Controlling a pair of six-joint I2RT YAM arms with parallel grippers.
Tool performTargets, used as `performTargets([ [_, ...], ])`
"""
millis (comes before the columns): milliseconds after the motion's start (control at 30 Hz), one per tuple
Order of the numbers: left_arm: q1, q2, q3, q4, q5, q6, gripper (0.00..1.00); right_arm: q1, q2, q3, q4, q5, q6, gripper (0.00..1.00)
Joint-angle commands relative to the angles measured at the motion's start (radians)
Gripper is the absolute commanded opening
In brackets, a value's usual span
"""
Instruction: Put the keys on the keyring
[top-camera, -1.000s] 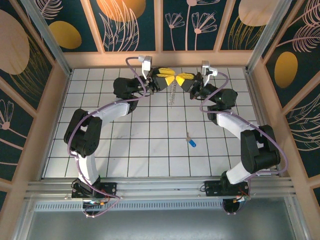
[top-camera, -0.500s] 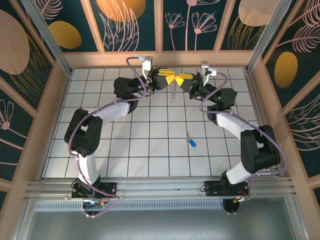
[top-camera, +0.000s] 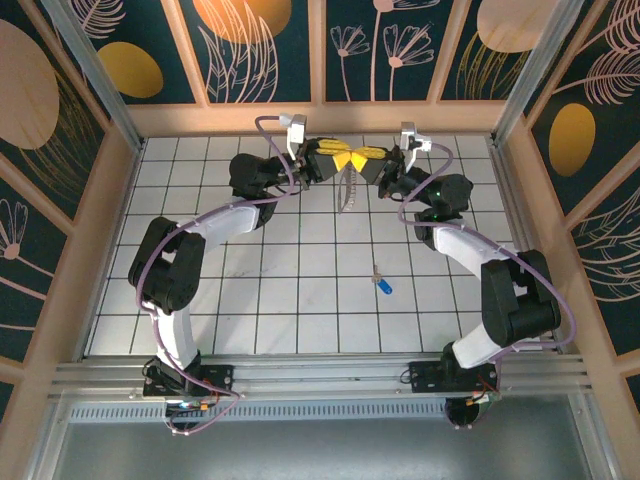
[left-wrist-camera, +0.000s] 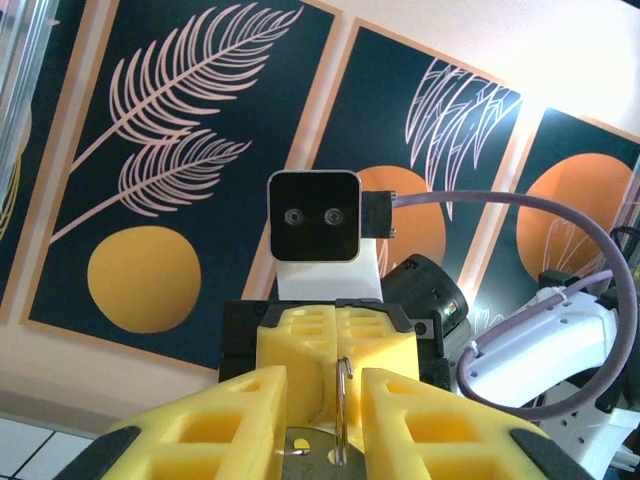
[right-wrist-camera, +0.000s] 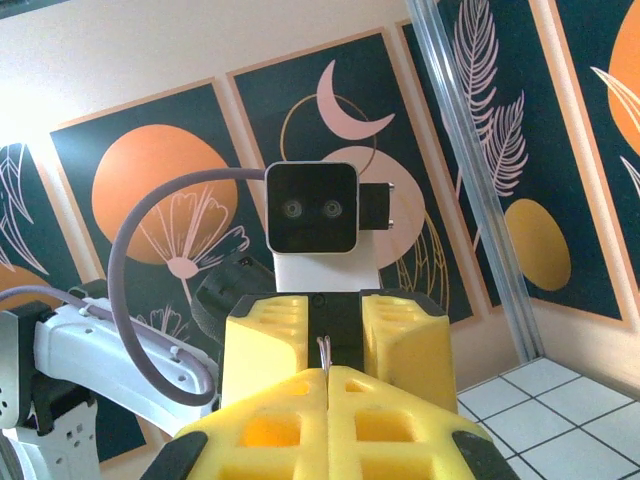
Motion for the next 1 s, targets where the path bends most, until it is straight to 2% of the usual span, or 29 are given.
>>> performTargets([
  [0,-0.006,-0.038,-0.015,-0.023,0.003,0.048,0.26,-0.006,-0.037,0.008,0.04,0.011,-0.027,0.0],
  [633,-0.004,-0.048,-0.012,-0.05,-0.014,0.083,0.3,-0.014,-0.059,-0.024,0.013,0.007,-0.048,0.0],
  [833,-0.004,-0.048,-0.013,-0.055,-0.018,0.09,0.24,-0.014,-0.065,-0.03,0.007,0.008,-0.053,0.0],
  [967,-0.004,-0.043,-0.01,-0.053,-0.017,0.089,0.11,-0.016,-0.063,-0.03,0.005,0.005,-0.055,0.0],
])
